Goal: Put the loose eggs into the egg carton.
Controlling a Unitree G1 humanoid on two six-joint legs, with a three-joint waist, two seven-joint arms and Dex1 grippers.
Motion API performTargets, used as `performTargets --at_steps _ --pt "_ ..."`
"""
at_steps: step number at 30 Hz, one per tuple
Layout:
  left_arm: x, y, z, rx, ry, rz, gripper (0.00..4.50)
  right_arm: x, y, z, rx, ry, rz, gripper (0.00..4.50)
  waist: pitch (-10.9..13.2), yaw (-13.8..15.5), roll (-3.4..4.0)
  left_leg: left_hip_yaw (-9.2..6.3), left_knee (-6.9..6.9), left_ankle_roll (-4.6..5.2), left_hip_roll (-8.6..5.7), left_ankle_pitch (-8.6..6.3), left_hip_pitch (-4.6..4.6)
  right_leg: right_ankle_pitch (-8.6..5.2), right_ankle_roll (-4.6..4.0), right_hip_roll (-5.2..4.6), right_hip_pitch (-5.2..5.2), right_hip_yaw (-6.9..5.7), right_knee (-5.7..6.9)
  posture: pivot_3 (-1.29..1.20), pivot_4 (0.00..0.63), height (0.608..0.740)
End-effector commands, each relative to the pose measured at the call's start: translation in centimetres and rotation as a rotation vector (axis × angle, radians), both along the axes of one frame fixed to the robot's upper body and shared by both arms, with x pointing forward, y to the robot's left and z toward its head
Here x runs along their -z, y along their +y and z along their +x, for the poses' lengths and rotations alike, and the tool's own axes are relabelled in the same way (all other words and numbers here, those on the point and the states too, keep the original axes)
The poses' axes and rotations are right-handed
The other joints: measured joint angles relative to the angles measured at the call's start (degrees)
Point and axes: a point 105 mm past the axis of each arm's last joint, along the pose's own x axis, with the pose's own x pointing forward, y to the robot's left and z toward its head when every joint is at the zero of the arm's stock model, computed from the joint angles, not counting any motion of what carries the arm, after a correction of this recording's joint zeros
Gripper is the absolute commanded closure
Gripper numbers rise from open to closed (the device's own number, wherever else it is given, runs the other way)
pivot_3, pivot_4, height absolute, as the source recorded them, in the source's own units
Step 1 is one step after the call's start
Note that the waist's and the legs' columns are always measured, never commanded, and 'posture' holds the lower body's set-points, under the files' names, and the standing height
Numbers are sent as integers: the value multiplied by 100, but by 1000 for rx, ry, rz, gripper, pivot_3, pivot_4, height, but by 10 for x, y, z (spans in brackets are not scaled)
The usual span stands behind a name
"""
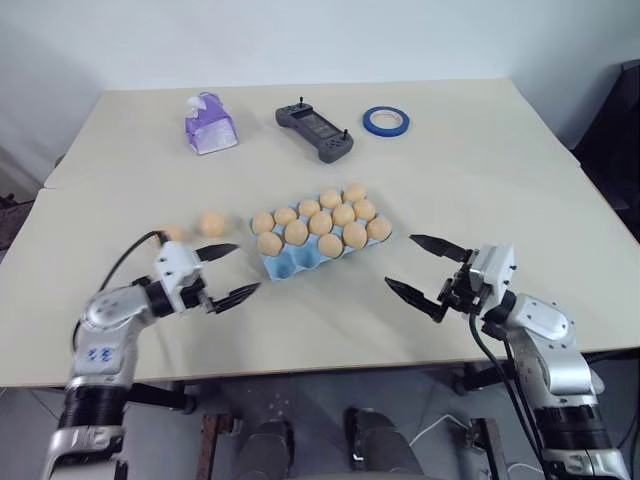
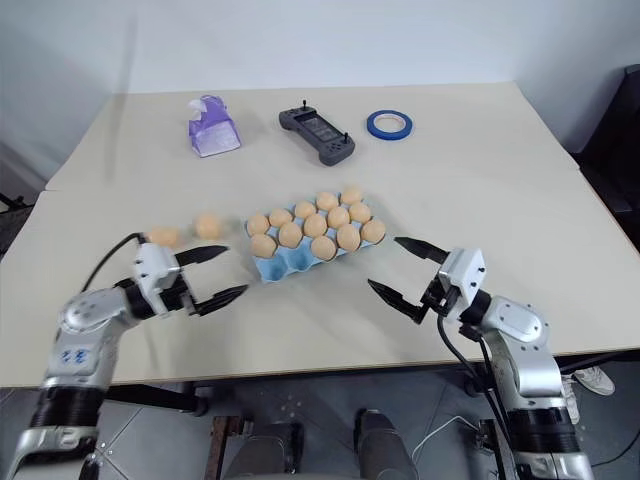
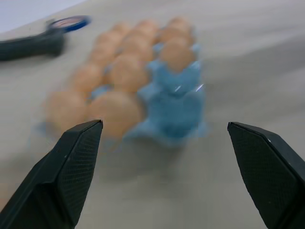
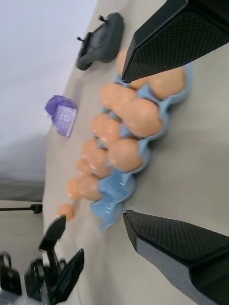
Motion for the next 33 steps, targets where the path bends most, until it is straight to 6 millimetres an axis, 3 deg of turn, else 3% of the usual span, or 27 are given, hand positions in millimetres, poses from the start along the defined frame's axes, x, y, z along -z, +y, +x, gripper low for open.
performTargets --at_steps 1,7,11,15,17,26,33 --pt "-17 27 -12 -176 -76 -85 30 -5 5 1 -27 -28 26 0 -1 14 -1 0 -1 1 2 -1 0 0 0 -1 0 0 -3 0 150 740" --pt "-2 72 -42 -486 -81 -175 30 -6 8 7 -33 -36 41 0 -1 61 -1 1 -11 2 5 -10 -7 0 0 -1 -6 -2 -20 0 150 740" --pt "3 73 -52 -511 -61 -185 30 -6 13 7 -64 -29 39 0 0 80 -1 2 -11 2 7 -11 -8 -1 -2 1 -5 -3 -23 0 150 740" --pt "1 69 -47 -522 -61 -201 30 -7 14 9 -73 -33 35 0 -1 100 -1 1 -7 6 9 -9 -7 3 -7 0 4 -8 -31 0 150 740" --pt "-1 68 -37 -545 -64 -209 30 -9 15 11 -74 -39 34 0 -1 92 -1 3 -7 6 9 -9 -6 4 -7 0 5 -7 -34 0 150 740" --pt "-23 33 54 -531 -21 -246 30 -10 19 9 -76 -46 42 0 -3 87 -5 0 -5 4 8 -8 -11 12 0 10 2 -24 -31 0 150 740" --pt "-15 13 103 -553 68 -215 30 -13 16 7 -55 -60 42 0 -3 83 -6 25 -6 0 9 -12 -12 14 6 20 -13 -43 -25 0 150 740"
